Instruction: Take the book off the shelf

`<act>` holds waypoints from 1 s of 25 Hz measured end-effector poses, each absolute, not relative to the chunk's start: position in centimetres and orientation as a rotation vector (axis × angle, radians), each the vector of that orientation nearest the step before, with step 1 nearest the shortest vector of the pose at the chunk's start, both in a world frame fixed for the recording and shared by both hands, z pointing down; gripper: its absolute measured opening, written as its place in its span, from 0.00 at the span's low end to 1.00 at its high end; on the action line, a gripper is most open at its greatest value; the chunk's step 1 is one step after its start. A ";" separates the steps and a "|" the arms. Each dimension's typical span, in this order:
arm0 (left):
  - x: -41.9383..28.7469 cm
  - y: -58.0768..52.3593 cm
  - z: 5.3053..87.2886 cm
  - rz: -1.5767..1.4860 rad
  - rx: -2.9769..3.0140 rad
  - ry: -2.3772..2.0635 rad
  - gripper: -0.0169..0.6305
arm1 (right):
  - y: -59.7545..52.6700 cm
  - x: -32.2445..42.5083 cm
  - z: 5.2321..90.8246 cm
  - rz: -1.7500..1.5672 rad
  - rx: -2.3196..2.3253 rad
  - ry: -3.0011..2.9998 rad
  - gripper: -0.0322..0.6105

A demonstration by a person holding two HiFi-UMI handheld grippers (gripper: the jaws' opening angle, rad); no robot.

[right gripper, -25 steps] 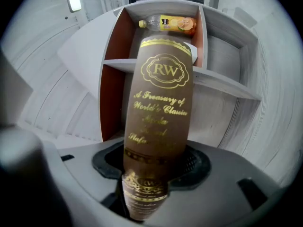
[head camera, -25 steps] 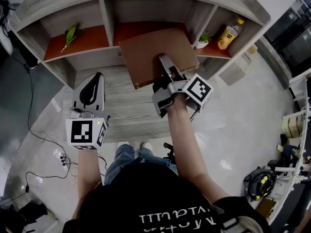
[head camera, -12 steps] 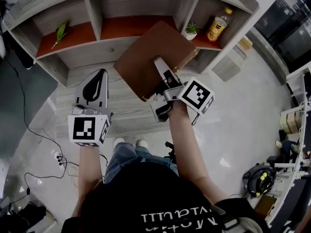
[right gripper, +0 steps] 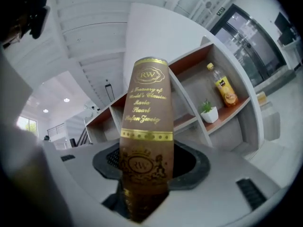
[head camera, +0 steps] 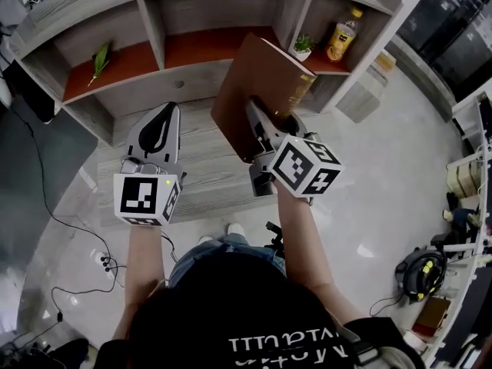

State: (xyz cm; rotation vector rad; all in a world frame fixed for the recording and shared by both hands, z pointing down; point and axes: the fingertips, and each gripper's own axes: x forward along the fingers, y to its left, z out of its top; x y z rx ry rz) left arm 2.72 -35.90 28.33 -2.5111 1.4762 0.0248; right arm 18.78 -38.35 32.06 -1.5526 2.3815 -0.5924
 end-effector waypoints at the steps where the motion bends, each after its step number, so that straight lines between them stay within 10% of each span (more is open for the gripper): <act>1: 2.5 -36.0 28.1 0.033 -2.514 1.469 0.04 | -38.0 18.6 31.9 -0.545 -1.588 2.393 0.41; 25: 0.5 -38.2 25.1 0.121 -2.516 1.373 0.04 | -36.3 18.6 27.1 0.263 -2.075 2.395 0.41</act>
